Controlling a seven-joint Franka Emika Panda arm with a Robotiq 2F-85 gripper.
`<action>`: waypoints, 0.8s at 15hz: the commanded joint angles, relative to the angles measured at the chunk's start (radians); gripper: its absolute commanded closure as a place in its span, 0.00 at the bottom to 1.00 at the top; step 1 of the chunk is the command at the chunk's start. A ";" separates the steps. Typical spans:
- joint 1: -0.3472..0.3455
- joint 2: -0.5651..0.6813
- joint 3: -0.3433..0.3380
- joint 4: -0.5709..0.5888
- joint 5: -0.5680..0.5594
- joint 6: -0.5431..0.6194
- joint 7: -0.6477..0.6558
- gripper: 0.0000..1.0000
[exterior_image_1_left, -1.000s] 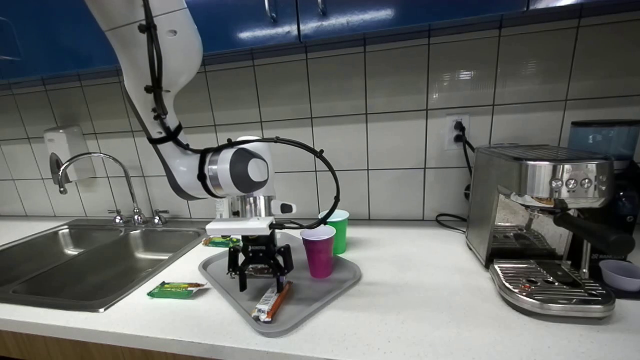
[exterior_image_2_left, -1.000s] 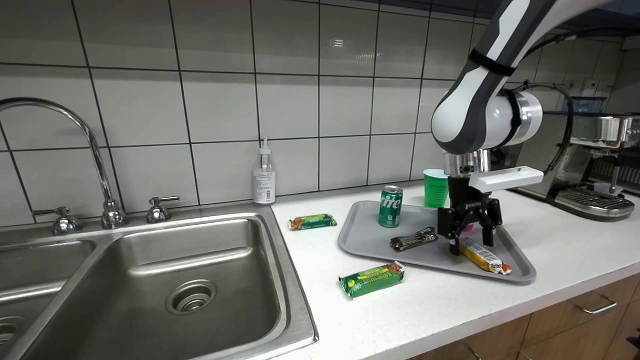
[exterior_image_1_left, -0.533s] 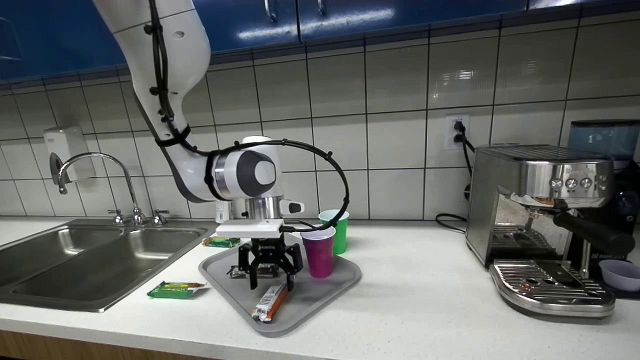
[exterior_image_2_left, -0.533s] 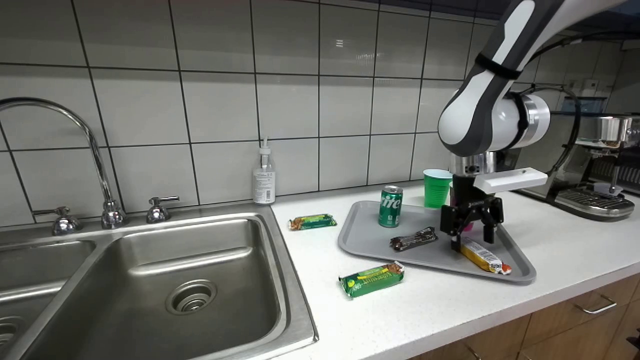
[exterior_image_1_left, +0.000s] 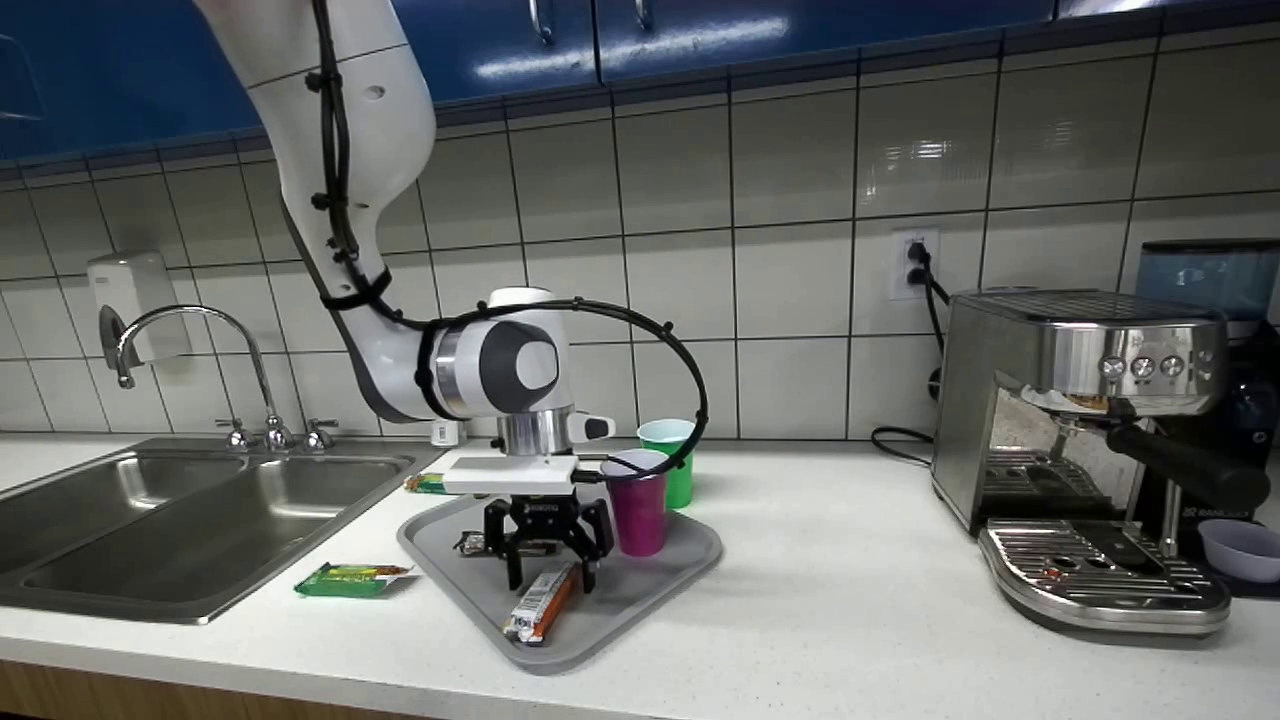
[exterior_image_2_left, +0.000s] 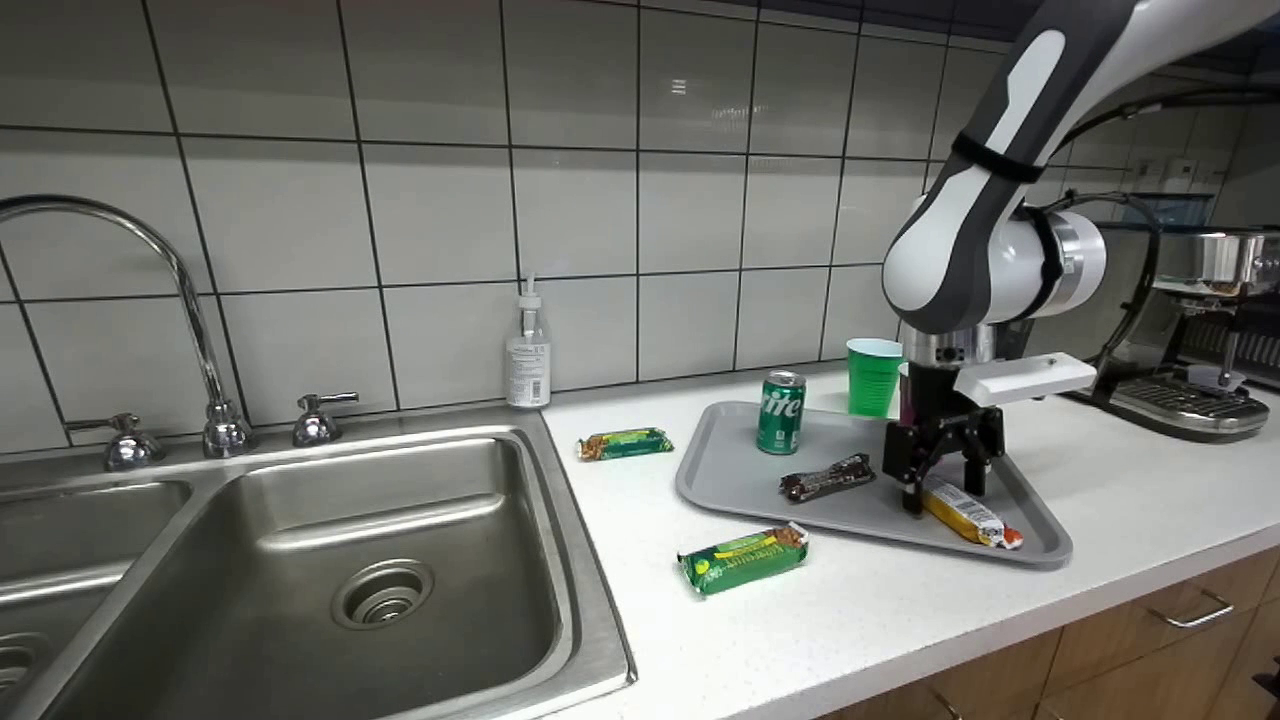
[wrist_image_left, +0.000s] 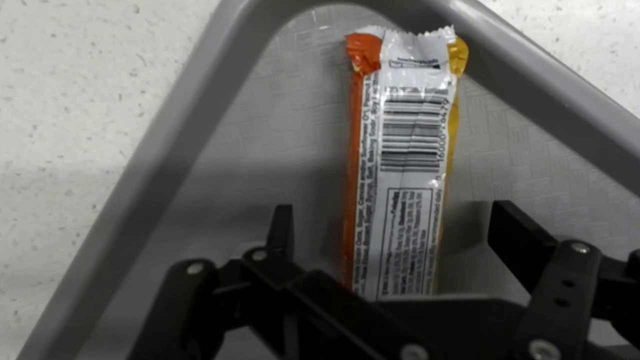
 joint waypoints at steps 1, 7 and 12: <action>-0.025 -0.007 0.020 -0.008 0.019 0.016 -0.046 0.00; -0.029 -0.030 0.016 -0.023 0.016 0.013 -0.056 0.00; -0.036 -0.035 0.015 -0.029 0.015 0.017 -0.070 0.25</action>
